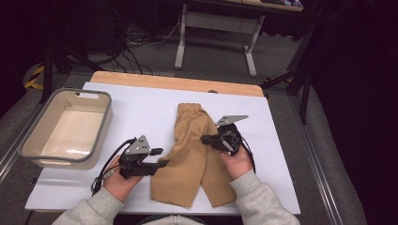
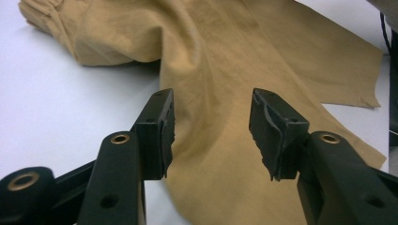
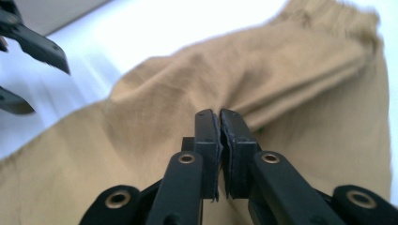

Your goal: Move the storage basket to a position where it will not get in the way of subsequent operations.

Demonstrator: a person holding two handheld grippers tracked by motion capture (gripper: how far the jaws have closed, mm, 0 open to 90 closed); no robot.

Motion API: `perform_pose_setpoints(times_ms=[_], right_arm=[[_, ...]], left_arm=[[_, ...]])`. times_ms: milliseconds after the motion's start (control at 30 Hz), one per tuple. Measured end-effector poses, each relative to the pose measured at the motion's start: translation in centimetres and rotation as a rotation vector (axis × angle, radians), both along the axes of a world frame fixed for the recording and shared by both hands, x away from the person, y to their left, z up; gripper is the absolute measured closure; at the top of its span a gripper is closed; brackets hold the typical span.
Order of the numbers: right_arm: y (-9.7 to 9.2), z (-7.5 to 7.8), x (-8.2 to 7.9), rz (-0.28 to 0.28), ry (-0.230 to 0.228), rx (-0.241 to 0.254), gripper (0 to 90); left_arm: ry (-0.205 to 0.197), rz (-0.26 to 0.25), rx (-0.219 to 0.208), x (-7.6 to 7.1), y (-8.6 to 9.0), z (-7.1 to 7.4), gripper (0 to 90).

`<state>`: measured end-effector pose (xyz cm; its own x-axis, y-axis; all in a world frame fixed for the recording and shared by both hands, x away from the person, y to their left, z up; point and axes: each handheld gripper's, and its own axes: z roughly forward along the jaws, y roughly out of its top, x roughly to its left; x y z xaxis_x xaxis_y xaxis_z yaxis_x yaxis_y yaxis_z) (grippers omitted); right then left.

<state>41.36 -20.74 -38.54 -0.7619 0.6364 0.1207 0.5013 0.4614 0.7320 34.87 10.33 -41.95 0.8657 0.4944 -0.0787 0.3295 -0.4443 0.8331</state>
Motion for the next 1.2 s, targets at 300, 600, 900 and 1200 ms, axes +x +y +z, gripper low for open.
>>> perform_pose_setpoints(times_ms=[300,600,900,1200], right_arm=[[5.2,1.8,1.0,0.11,-0.048,-0.002,87.3],[11.8,1.3,2.3,0.218,-0.042,-0.04,87.4],[15.3,-0.8,3.1,0.28,0.031,-0.035,86.9],[12.1,0.2,2.9,0.208,-0.008,0.028,66.1]], left_arm=[[-0.006,0.025,-0.008,-0.4,0.7,0.0,50.4],[-0.016,0.037,-0.023,-0.4,1.7,0.2,46.2],[-0.044,0.042,-0.009,-0.8,2.2,0.5,40.2],[-0.028,0.046,-0.007,-0.3,2.2,0.4,37.7]])
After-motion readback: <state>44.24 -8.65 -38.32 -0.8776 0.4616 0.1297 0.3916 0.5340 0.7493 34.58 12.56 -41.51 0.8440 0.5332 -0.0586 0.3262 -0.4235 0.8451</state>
